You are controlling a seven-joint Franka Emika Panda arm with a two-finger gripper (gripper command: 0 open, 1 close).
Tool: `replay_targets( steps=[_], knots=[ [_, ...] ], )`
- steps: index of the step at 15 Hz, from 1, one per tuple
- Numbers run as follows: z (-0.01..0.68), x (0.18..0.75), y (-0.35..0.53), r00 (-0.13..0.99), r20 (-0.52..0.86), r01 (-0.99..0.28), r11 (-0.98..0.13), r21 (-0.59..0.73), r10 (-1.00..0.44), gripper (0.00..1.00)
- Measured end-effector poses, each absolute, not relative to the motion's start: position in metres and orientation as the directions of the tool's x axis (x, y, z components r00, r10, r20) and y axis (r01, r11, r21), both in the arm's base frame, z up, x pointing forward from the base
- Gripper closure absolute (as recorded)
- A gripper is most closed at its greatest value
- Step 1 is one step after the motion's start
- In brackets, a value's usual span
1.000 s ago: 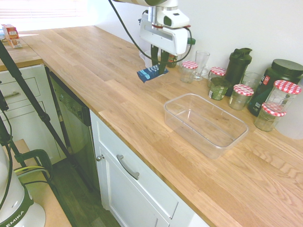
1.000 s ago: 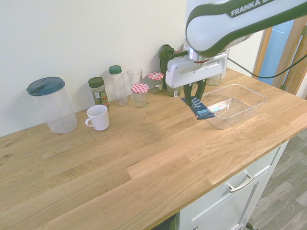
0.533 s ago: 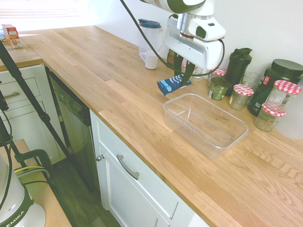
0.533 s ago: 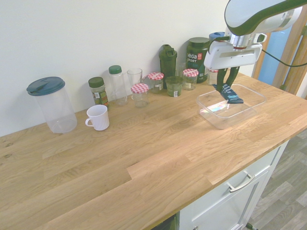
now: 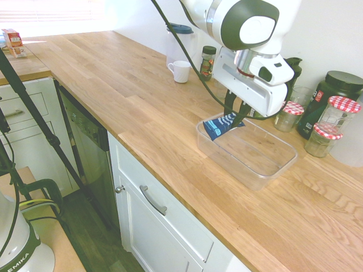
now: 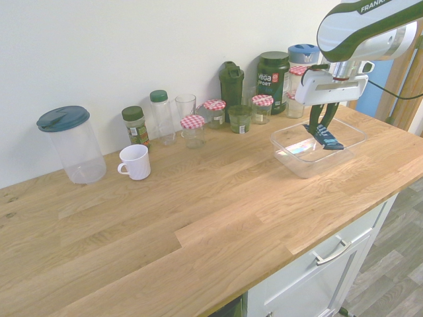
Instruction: Put the protein bar into the container
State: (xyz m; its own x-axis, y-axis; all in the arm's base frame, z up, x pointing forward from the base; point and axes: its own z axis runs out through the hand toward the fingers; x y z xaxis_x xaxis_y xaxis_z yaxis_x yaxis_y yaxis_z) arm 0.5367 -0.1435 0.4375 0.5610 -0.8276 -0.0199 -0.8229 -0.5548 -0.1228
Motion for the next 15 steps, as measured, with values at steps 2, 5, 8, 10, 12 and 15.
replay_targets(
  steps=[2,5,8,10,12,15],
  knots=[
    [0.427,0.540,-0.147,0.565,-0.025,-0.821,-0.559,-0.121,-0.825,1.00],
    [0.417,0.545,-0.150,0.569,-0.027,-0.818,-0.563,-0.114,-0.822,1.00],
    [0.414,0.549,-0.150,0.570,-0.027,-0.818,-0.564,-0.112,-0.821,0.00],
    [0.415,0.552,-0.151,0.570,-0.025,-0.818,-0.564,-0.114,-0.822,0.00],
    [0.415,0.555,-0.150,0.569,-0.026,-0.819,-0.563,-0.113,-0.822,0.00],
    [0.415,0.558,-0.148,0.569,-0.030,-0.819,-0.563,-0.109,-0.822,0.00]
  ],
)
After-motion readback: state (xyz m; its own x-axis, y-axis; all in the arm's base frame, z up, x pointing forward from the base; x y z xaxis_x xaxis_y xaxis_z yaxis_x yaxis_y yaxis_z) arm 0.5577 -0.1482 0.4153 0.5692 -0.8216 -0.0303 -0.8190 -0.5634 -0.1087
